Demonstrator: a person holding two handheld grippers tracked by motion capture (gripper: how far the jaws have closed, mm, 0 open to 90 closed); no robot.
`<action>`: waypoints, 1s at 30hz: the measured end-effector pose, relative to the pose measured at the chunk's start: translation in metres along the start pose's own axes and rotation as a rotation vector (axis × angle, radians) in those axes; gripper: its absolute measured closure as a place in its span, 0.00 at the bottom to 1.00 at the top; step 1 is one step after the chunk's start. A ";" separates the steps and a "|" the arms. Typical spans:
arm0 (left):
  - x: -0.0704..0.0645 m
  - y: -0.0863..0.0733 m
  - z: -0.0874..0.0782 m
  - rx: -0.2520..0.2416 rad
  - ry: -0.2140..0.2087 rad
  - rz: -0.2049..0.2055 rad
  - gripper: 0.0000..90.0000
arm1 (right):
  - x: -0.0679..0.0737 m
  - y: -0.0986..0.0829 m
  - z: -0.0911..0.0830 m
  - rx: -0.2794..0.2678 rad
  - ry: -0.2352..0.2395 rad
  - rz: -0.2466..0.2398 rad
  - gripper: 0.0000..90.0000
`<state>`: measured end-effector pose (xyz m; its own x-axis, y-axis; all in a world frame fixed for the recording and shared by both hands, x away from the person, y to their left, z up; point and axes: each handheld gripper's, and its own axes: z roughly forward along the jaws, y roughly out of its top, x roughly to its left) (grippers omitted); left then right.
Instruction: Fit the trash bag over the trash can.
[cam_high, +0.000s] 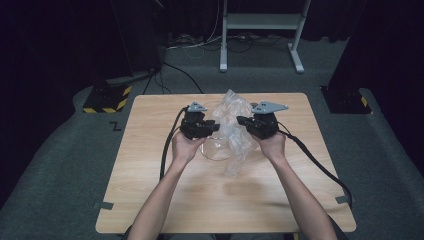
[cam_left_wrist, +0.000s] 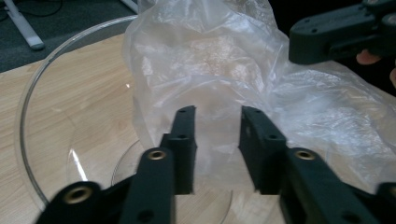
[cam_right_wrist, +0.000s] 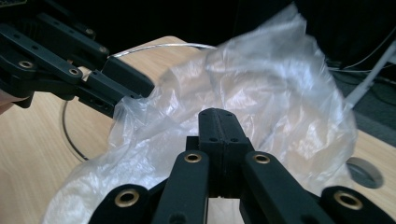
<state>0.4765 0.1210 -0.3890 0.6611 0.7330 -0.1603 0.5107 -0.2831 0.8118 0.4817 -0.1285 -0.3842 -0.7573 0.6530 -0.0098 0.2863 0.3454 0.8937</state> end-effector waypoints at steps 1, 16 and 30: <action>0.000 0.000 0.000 0.000 0.000 0.000 0.66 | 0.000 0.000 0.000 0.000 0.000 0.000 1.00; -0.001 0.001 -0.017 -0.106 0.008 -0.030 0.46 | 0.015 -0.001 0.026 0.080 0.078 -0.036 1.00; -0.008 0.002 0.007 0.042 0.044 0.079 0.82 | 0.022 -0.004 0.026 0.072 0.140 -0.038 0.92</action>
<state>0.4762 0.1098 -0.3902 0.6759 0.7335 -0.0712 0.4814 -0.3662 0.7963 0.4789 -0.0979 -0.3998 -0.8414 0.5398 0.0244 0.2935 0.4188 0.8593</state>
